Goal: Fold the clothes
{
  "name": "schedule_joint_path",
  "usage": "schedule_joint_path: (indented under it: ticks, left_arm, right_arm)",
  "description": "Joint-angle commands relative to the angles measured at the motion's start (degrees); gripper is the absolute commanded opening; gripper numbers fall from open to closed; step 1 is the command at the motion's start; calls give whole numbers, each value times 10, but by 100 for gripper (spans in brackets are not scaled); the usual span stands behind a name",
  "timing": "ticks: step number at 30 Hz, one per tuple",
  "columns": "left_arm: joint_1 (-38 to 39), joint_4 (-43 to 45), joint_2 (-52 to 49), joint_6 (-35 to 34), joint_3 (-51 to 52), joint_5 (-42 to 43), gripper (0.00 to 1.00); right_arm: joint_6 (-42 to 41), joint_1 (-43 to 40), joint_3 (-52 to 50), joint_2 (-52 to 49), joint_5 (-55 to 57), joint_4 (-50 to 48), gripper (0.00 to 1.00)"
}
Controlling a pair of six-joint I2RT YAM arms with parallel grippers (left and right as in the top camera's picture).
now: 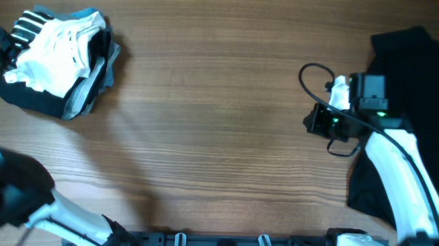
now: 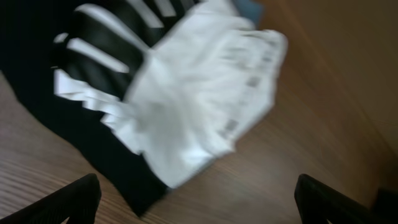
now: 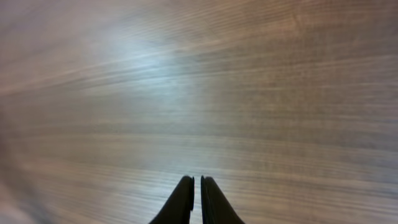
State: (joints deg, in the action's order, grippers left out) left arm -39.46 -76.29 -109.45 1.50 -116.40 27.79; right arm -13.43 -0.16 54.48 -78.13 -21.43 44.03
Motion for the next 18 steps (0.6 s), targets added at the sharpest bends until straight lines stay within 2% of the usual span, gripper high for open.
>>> schedule_joint_path:
  ticks: [1,3,4,6,7,8,13,18]
  left_arm:
    - [78,-12,148,119,-9,54,99]
    - [146,-21,205,150,-9,43,100]
    - [196,-28,244,142,-9,-11,100]
    - [262,-59,298,47,-9,-125,100]
    - [279,-79,315,36,-9,-138,100]
    - [290,-97,330,36,-9,-137,100]
    - [296,-119,376,36,-9,-137,100]
    - [296,-119,385,36,-9,-137,100]
  right_arm:
    - [54,4,98,81,-8,51,9]
    - [82,12,154,119,-8,86,12]
    - [90,18,200,157,-8,109,16]
    - [87,19,240,216,-12,119,38]
    - [85,19,245,242,-11,118,66]
    - [83,19,244,271,-11,115,100]
    - [83,19,244,362,-11,155,100]
    - [25,19,242,368,-11,187,100]
